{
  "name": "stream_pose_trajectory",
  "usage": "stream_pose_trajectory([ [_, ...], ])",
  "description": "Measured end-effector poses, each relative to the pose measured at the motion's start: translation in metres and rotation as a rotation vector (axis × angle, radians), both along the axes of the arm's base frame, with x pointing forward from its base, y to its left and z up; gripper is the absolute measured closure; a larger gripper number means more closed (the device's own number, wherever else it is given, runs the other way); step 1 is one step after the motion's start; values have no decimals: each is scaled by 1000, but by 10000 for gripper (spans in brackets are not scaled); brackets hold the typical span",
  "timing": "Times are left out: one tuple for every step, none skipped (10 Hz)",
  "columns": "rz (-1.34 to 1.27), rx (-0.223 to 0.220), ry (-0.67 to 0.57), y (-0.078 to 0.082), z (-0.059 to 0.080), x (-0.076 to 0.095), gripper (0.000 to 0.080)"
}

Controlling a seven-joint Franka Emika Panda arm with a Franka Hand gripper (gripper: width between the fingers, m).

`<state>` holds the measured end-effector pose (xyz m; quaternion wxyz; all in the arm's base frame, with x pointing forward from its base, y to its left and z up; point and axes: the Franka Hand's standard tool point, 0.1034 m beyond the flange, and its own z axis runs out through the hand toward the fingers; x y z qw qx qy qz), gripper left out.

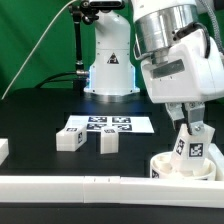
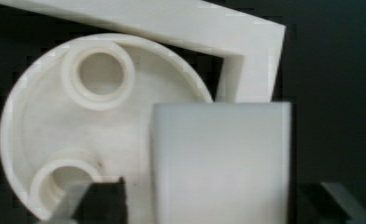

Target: Assemble stool

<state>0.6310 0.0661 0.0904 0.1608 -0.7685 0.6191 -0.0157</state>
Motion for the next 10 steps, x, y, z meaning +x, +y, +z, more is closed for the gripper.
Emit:
stream_pose_trajectory([
  [24, -5, -8, -3, 2, 2, 305],
  [45, -5, -7, -1, 5, 2, 184],
  [68, -5, -10, 1, 9, 4, 160],
  [115, -10, -24, 2, 15, 6, 160],
  [118, -11, -32, 2, 19, 7, 151],
  [135, -16, -31, 2, 16, 6, 151],
  [232, -40, -54, 2, 16, 6, 150],
  [280, -52, -66, 2, 16, 6, 150],
  [365, -72, -87, 2, 15, 6, 150],
  [447, -95, -106, 3, 15, 6, 150],
])
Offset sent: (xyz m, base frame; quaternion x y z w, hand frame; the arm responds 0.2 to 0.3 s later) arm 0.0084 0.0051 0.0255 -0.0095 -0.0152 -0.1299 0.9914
